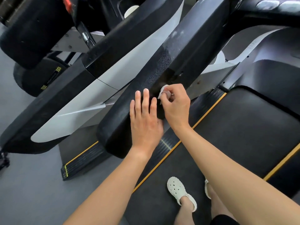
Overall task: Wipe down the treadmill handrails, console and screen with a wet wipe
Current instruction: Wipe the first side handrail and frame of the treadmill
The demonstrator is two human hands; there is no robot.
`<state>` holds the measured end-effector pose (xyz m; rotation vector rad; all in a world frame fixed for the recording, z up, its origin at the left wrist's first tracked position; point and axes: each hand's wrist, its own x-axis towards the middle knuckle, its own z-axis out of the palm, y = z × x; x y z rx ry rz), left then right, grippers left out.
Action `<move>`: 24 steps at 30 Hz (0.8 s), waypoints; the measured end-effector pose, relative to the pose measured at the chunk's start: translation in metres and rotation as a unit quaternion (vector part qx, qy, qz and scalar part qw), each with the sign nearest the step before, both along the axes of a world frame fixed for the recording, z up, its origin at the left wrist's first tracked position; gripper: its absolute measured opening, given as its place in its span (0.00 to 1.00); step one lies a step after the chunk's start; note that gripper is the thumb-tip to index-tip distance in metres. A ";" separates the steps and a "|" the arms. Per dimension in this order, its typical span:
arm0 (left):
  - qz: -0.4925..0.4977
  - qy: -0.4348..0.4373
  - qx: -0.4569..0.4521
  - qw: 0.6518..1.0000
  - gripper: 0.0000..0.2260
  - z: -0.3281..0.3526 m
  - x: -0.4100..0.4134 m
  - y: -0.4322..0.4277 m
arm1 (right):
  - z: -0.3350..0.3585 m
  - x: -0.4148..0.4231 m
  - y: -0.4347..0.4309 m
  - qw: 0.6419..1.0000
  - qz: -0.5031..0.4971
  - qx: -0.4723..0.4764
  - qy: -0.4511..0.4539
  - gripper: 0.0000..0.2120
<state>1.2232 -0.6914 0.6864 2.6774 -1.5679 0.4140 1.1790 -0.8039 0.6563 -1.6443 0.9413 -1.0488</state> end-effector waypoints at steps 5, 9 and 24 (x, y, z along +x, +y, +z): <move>-0.010 -0.016 -0.005 1.000 0.27 -0.002 0.001 0.001 | -0.040 -0.008 0.002 0.981 0.004 0.163 0.100 0.10; -0.011 -0.023 -0.008 1.000 0.26 -0.006 0.001 0.000 | -0.035 -0.010 0.002 0.982 -0.005 0.176 0.071 0.13; -0.009 -0.035 -0.001 0.999 0.24 -0.011 0.004 -0.001 | -0.046 -0.002 0.009 0.982 -0.026 0.178 0.063 0.07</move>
